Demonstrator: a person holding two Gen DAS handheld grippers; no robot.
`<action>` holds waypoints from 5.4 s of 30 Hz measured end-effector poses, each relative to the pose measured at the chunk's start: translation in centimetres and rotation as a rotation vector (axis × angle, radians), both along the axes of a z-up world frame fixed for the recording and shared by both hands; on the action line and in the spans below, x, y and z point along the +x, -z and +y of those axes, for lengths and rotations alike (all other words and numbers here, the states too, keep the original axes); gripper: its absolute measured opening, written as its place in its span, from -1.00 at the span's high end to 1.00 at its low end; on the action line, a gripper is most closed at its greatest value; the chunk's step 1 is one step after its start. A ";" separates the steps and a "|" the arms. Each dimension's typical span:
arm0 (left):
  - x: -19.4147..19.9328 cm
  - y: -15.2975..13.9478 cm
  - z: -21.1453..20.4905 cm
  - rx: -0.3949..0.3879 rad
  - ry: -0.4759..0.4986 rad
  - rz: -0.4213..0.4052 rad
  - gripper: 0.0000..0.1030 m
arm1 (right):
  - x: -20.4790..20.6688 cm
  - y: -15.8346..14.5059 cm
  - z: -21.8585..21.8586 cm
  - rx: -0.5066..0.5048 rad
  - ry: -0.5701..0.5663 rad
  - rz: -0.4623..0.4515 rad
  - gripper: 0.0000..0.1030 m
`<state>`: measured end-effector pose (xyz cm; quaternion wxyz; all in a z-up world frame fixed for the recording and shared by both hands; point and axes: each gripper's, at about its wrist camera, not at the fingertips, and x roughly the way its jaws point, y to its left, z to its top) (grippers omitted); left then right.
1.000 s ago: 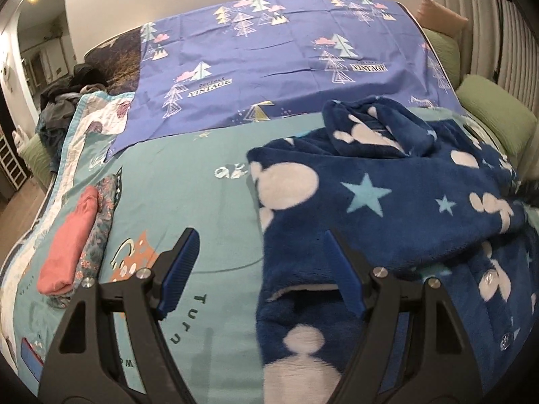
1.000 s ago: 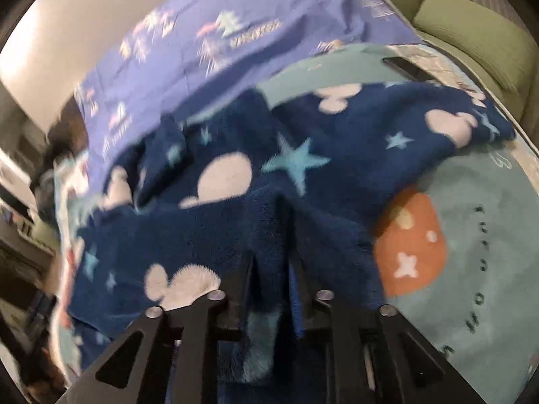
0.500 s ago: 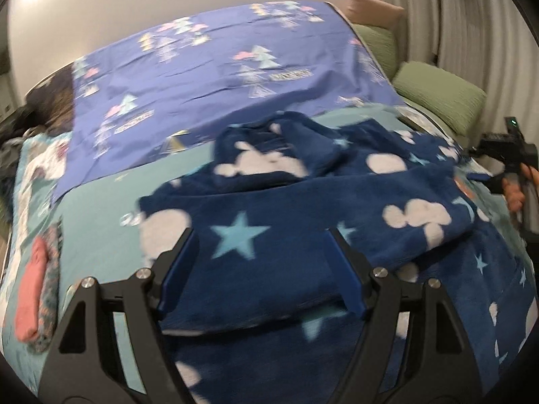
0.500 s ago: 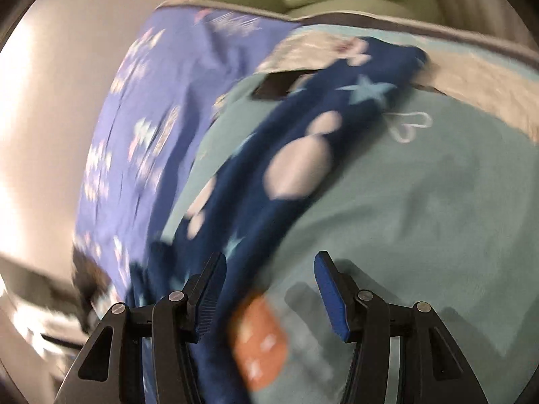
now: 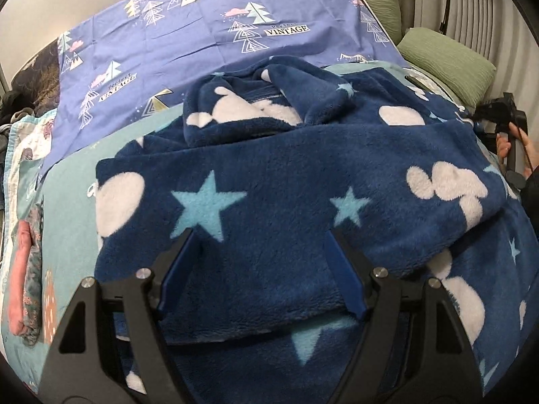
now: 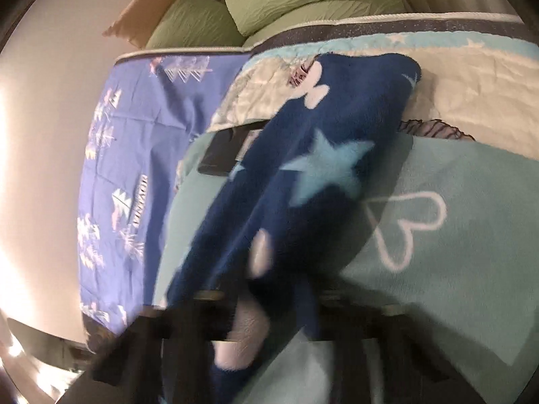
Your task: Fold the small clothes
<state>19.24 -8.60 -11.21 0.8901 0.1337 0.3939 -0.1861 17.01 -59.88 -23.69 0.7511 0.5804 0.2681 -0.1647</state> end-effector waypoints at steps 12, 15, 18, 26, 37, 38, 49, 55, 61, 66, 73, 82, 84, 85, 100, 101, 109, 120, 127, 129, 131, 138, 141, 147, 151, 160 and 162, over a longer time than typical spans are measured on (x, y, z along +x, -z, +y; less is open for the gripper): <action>0.3 -3.2 1.9 -0.129 -0.037 -0.035 -0.48 | -1.7 -18.3 14.2 -0.631 -0.402 -0.302 0.83; 0.7 -3.5 3.2 -0.176 -0.073 -0.031 -0.49 | -2.9 -20.2 25.1 -0.897 -0.683 -0.339 0.82; 1.2 -3.4 4.8 -0.220 -0.114 -0.002 -0.49 | -4.2 -17.4 34.8 -1.087 -0.942 -0.277 0.81; 0.6 -2.7 7.9 -0.276 -0.153 0.029 -0.49 | -7.6 -11.0 42.3 -1.384 -1.145 -0.069 0.36; -1.1 -2.8 9.5 -0.325 -0.143 0.040 -0.49 | -5.3 -14.2 25.8 -0.434 -0.670 -0.129 -0.28; -1.2 -3.0 9.6 -0.325 -0.140 0.037 -0.50 | -5.0 -13.7 24.9 -0.375 -0.641 -0.132 -0.28; -2.2 -3.8 10.4 -0.327 -0.141 0.018 -0.50 | 1.0 -13.2 25.8 -0.280 -0.557 -0.064 0.86; -2.0 -4.1 13.1 -0.365 -0.212 0.003 -0.50 | -1.2 -19.1 38.6 -0.714 -0.869 -0.296 0.79; -2.1 -3.2 14.2 -0.426 -0.181 0.060 -0.61 | -3.9 -17.1 45.4 -0.760 -1.181 -0.340 0.01; -2.1 -2.3 12.5 -0.402 -0.114 0.100 -0.62 | -5.5 -15.6 40.8 -0.703 -1.051 -0.233 0.00; -1.4 0.0 10.1 -0.422 -0.066 0.214 -0.51 | -7.5 -15.4 33.6 -0.774 -0.799 -0.045 -0.02; -2.7 -2.1 8.3 -0.453 0.013 0.231 0.74 | -9.2 -14.7 28.9 -0.709 -0.678 -0.022 -0.06; -3.1 -4.0 8.4 -0.464 0.028 0.187 0.74 | -9.1 -14.6 28.7 -0.720 -0.662 -0.017 -0.13; -3.0 -5.1 8.4 -0.464 0.040 0.161 0.74 | -9.0 -14.5 28.5 -0.725 -0.652 -0.010 -0.15; 2.8 -8.4 11.4 -0.325 -0.072 -0.009 0.74 | -8.6 -13.1 27.8 -0.816 -0.610 0.197 -0.16; 3.6 -6.4 12.2 -0.312 -0.099 0.032 0.74 | -8.5 -13.0 27.8 -0.818 -0.612 0.197 -0.16; 3.7 -0.9 14.4 -0.320 -0.183 0.135 0.28 | -8.1 -13.4 28.1 -0.836 -0.624 0.202 -0.17; 3.2 -2.3 12.2 -0.252 -0.137 0.044 -0.11 | -5.4 -13.3 28.0 -0.800 -0.640 0.207 -0.17; 3.1 -2.0 11.2 -0.209 -0.127 0.061 -0.11 | -4.6 -13.4 25.8 -0.718 -0.605 0.357 -0.10; 3.5 -4.2 11.2 -0.266 -0.110 0.020 -0.16 | -4.7 -17.1 26.4 -0.760 -0.577 0.226 -0.10; 4.8 -6.1 10.3 -0.301 -0.093 -0.014 -0.26 | -3.1 -20.0 27.8 -0.776 -0.619 0.090 -0.10; 13.0 -3.7 4.6 -0.225 -0.088 0.084 -0.30 | 9.5 -16.9 31.7 -0.702 -0.827 0.075 -0.09; 15.8 -0.7 3.4 -0.163 -0.114 0.156 -0.30 | 14.0 -13.5 31.4 -0.646 -0.840 0.150 -0.11; 17.4 1.4 2.8 -0.264 -0.045 0.244 0.66 | 16.2 -10.0 31.2 -0.498 -0.901 0.128 0.85; 15.7 0.0 2.7 -0.220 -0.061 0.090 0.78 | 14.1 -11.0 29.3 -0.577 -0.750 0.130 0.87; 14.0 -0.6 3.5 -0.170 -0.103 0.081 0.68 | 10.6 -12.1 28.3 -0.566 -0.755 0.118 0.66; 11.3 -2.9 4.6 -0.178 -0.074 0.026 0.47 | 6.0 -14.1 27.9 -0.591 -0.746 0.043 0.52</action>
